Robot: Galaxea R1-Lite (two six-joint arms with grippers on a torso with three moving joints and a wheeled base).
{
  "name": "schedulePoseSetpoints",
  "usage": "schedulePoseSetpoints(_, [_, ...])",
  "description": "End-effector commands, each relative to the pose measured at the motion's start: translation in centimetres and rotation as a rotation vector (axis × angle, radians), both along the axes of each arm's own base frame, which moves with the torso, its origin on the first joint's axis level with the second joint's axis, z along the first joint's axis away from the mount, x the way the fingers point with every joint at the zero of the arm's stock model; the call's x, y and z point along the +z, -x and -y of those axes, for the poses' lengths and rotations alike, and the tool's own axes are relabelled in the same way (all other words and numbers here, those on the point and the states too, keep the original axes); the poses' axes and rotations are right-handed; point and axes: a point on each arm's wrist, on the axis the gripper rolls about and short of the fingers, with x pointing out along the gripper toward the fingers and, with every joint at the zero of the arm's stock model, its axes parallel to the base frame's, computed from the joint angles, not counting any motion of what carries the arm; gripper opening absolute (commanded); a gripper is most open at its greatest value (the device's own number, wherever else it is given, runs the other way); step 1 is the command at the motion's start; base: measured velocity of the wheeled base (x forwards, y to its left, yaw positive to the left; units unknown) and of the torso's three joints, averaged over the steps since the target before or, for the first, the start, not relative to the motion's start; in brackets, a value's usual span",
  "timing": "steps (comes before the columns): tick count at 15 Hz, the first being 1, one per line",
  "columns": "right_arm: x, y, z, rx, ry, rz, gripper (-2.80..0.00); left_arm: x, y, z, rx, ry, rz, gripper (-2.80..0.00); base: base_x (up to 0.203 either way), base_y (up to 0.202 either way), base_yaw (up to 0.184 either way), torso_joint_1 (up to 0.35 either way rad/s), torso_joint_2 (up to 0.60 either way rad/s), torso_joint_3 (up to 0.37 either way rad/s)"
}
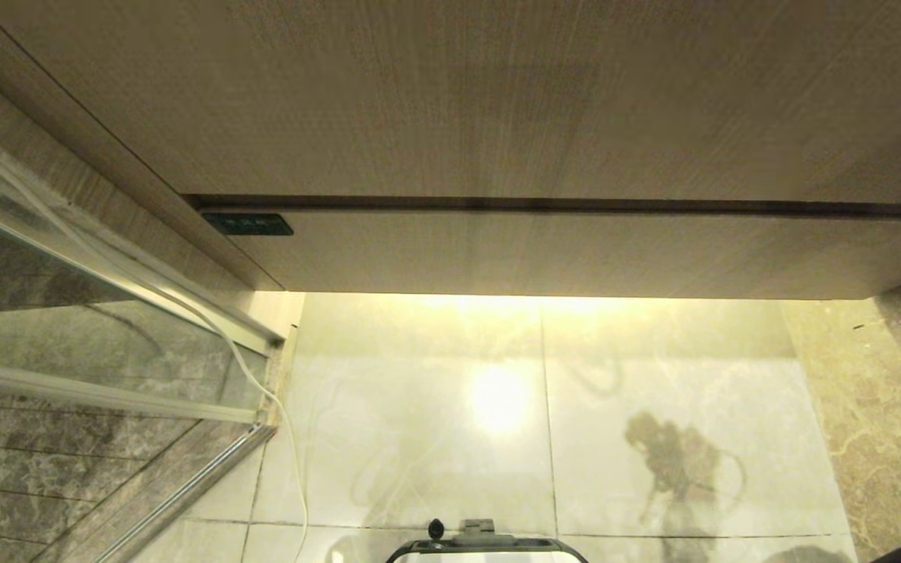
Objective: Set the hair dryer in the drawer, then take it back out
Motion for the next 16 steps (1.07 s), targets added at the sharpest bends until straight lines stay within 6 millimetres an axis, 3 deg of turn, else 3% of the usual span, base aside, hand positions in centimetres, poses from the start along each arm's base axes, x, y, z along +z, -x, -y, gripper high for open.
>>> schedulePoseSetpoints(1, [0.7, 4.3, -1.5, 0.000, 0.039, 0.110, -2.80, 0.0, 0.0, 0.0, 0.001, -0.001, -0.001, -2.80, 0.000, 0.000, 0.000, 0.000, 0.00, 0.000])
schedulePoseSetpoints(6, [-4.5, 12.1, -4.4, 0.034, 0.004, 0.231, -2.80, 0.0, 0.0, 0.0, 0.001, 0.001, -0.001, -2.80, 0.000, 0.000, 0.000, 0.000, 0.00, 0.000])
schedulePoseSetpoints(9, [-7.8, 15.5, -5.4, 0.119, -0.262, 0.361, -2.80, 0.0, 0.0, 0.0, 0.001, -0.001, 0.000, -2.80, 0.000, 0.000, 0.000, 0.000, 0.00, 0.000])
schedulePoseSetpoints(13, [-13.1, 18.4, -4.9, 0.157, -0.464, 0.522, -2.80, 0.0, 0.0, 0.0, 0.001, 0.000, -0.001, -2.80, 0.000, 0.000, 0.000, 0.000, 0.00, 0.000])
schedulePoseSetpoints(16, [-15.5, 18.4, -4.6, 0.112, -0.609, 0.441, -2.80, 0.0, 0.0, 0.0, 0.001, 0.001, 0.000, -2.80, 0.000, 0.000, 0.000, 0.000, 0.00, 0.000])
